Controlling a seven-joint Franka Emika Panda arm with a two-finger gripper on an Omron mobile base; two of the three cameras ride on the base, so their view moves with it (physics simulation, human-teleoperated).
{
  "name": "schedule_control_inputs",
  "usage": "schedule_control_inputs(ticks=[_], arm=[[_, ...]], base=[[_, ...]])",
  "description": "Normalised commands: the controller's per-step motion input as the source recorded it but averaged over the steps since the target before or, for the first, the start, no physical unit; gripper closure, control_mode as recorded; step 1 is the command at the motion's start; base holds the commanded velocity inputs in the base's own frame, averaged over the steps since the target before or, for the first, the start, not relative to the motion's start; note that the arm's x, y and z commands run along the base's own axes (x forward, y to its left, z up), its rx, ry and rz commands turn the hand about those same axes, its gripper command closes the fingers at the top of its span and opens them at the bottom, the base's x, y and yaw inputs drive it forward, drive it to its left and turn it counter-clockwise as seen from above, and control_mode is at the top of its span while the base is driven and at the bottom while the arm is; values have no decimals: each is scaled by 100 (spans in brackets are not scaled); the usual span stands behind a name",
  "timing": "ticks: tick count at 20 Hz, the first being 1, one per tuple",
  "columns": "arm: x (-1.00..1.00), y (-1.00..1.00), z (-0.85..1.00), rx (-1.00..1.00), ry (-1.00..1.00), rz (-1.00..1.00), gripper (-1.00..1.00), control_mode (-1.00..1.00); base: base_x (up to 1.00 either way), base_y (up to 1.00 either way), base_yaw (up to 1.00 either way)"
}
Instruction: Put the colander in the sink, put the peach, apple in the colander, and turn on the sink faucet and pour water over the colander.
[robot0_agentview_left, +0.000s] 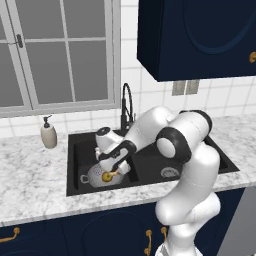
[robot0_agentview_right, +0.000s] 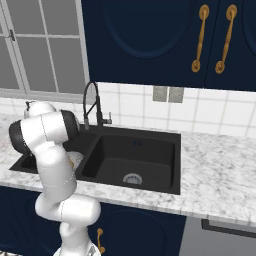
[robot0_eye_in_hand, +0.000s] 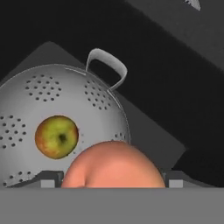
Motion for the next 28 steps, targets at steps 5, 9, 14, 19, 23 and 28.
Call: schedule_control_inputs(ticks=[5, 9, 14, 19, 23, 28], arm=[[68, 20, -53, 0, 3, 0, 100, -100], [54, 36, -54, 0, 5, 0, 100, -100], [64, 9, -18, 0, 2, 0, 100, -100], [33, 0, -1, 0, 0, 0, -100, -100], [0, 0, 0, 0, 0, 0, -100, -100], [-19, -16, 0, 0, -1, 0, -100, -100]], base=[[0, 0, 0], [0, 0, 0], [0, 0, 0], [0, 0, 0], [0, 0, 0], [0, 0, 0]])
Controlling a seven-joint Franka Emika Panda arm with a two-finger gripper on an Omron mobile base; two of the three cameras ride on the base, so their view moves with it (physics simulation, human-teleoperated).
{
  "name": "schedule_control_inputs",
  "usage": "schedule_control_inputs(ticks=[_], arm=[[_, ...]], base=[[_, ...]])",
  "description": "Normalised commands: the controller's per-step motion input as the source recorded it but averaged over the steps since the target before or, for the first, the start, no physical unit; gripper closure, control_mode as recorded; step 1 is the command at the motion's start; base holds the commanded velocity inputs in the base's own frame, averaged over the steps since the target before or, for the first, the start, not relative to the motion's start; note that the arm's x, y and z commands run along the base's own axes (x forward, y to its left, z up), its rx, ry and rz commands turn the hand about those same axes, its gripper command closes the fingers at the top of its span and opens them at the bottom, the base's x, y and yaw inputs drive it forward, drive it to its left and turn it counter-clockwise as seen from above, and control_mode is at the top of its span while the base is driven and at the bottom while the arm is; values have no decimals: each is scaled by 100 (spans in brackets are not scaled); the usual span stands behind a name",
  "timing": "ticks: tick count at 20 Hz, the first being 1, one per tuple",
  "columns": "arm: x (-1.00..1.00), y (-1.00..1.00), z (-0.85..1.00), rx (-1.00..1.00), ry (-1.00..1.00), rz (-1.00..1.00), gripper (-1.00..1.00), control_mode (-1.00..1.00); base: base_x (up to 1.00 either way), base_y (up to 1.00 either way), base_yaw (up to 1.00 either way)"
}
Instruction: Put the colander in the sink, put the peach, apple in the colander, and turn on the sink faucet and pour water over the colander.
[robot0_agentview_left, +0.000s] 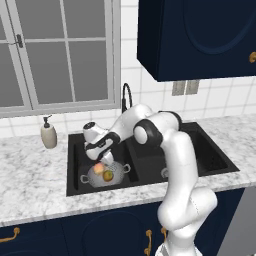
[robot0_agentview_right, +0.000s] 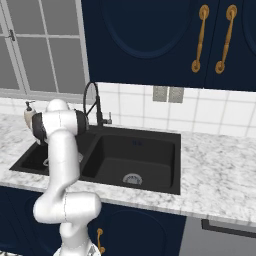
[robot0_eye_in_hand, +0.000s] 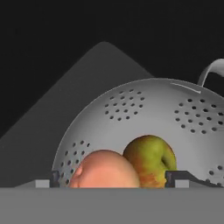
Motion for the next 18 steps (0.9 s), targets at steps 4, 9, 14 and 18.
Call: schedule_control_inputs(ticks=[4, 9, 14, 18], arm=[[-38, -50, 19, 0, -3, 0, -100, -100], [-72, -37, 77, 0, -7, 4, -100, -100], [-92, -2, 94, 0, -13, 9, -100, -100], [-71, -9, 100, 0, -4, 8, -100, -100]], base=[[0, 0, 0], [0, 0, 0], [0, 0, 0], [0, 0, 0]])
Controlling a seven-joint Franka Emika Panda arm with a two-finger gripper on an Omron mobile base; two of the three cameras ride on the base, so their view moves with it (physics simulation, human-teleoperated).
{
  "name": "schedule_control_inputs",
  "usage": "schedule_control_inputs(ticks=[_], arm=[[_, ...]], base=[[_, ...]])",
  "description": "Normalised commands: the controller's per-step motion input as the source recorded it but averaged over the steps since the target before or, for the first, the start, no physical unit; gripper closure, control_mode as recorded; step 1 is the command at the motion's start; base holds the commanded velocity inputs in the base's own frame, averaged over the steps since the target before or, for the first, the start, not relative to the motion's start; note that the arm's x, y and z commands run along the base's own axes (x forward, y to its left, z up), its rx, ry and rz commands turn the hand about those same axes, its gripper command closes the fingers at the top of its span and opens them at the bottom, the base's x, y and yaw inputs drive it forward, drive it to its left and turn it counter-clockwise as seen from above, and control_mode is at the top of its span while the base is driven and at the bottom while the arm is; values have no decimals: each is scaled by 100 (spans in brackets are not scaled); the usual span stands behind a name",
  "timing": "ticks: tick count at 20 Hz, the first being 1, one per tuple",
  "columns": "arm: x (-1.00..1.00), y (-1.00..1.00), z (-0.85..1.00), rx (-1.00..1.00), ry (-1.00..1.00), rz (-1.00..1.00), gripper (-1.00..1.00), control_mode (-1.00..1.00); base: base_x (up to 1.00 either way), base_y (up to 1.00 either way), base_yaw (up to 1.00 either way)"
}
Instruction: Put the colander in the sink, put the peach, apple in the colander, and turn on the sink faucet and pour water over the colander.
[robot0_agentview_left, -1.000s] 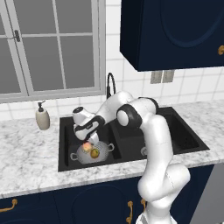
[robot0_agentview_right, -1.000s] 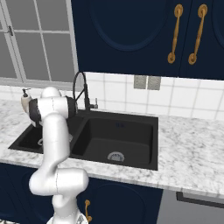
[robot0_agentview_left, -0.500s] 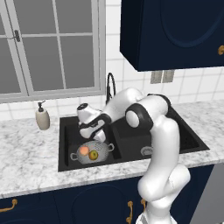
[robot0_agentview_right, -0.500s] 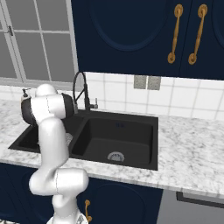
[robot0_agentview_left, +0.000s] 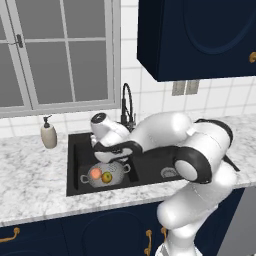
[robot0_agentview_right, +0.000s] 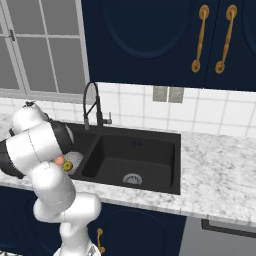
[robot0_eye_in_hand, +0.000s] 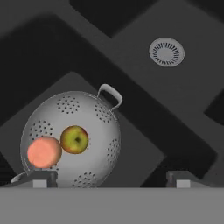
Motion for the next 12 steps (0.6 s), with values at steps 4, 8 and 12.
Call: schedule_control_inputs(ticks=[4, 8, 12], arm=[[-55, -15, 100, 0, -1, 8, -100, -100], [-25, -7, 98, 0, 0, 3, -100, -100], [-19, -15, 63, 0, 0, 6, -100, -100]], base=[[0, 0, 0], [0, 0, 0], [0, 0, 0]])
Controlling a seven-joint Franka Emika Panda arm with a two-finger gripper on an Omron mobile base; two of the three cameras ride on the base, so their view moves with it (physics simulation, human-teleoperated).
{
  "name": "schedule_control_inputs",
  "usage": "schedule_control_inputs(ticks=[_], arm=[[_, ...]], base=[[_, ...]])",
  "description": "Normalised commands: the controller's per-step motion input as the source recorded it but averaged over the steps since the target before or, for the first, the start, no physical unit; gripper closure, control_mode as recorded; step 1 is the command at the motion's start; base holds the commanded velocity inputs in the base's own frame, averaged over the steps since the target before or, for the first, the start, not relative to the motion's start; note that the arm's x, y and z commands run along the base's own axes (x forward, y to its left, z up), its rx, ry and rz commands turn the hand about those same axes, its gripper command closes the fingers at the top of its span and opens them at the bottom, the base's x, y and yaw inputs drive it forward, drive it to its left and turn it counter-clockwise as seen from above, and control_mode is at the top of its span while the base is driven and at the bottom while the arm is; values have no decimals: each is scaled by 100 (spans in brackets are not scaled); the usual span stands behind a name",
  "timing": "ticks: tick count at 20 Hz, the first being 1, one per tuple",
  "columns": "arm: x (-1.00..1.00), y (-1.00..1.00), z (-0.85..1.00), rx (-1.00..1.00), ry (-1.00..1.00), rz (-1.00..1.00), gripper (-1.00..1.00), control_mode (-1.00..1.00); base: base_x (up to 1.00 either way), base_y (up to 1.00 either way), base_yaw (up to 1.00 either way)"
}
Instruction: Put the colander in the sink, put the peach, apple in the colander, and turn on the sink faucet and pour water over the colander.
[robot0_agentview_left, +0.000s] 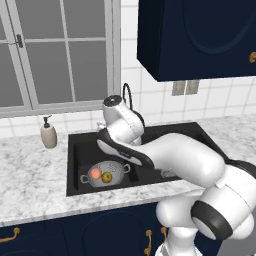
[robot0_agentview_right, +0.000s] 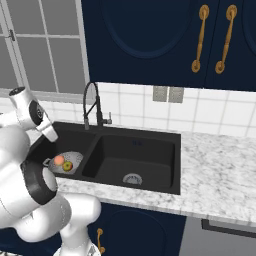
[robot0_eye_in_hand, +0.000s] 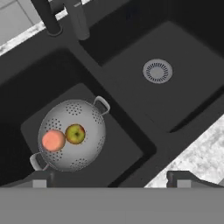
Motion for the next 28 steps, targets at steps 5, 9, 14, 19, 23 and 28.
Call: schedule_control_inputs(ticks=[5, 9, 14, 19, 23, 28], arm=[[-5, -14, 17, 0, -6, 8, -100, -100], [0, -27, 15, 0, -5, 6, -100, -100], [20, -46, 7, 0, -3, 15, -100, -100], [35, -43, 4, 0, -1, 29, -100, -100], [60, -8, 21, 0, -1, 16, -100, -100], [44, -12, 44, 0, 0, 0, -100, -100]], base=[[0, 0, 0], [0, 0, 0], [0, 0, 0], [0, 0, 0], [0, 0, 0], [0, 0, 0]])
